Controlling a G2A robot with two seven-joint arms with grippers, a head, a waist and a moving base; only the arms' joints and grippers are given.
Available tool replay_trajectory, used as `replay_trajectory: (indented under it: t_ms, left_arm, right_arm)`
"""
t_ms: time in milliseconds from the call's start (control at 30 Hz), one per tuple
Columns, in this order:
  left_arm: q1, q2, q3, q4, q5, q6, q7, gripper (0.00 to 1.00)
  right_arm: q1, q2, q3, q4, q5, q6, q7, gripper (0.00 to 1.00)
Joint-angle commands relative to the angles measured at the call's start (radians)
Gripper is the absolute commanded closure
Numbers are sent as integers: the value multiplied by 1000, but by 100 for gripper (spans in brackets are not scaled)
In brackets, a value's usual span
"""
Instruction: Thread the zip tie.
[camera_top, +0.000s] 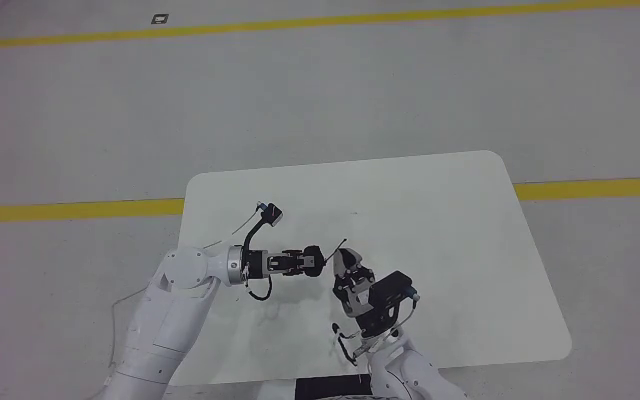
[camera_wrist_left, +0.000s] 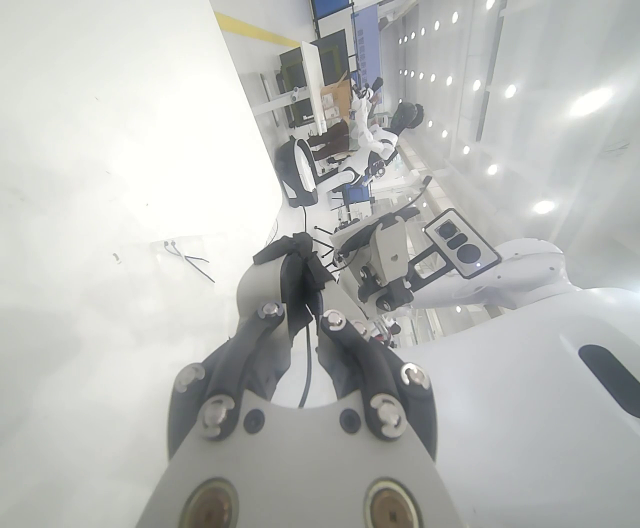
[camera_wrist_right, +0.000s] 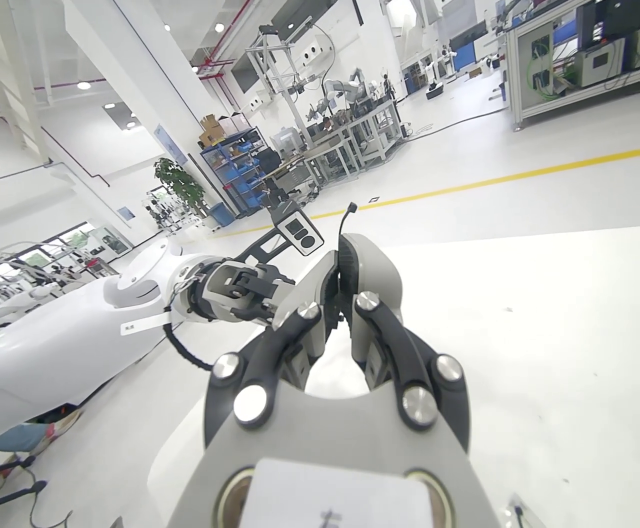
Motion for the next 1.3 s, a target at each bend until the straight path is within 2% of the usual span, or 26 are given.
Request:
replay_trajectory:
  t_ms: [0,1267]
  left_arm:
    - [0,0,0,0,0,0,0,100]
    - [0,0,0,0,0,0,0,100]
  right_arm:
    - [-1,0,1,0,-3,5,-2,100]
    - [-12,-2,13,6,-29,43,-9,100]
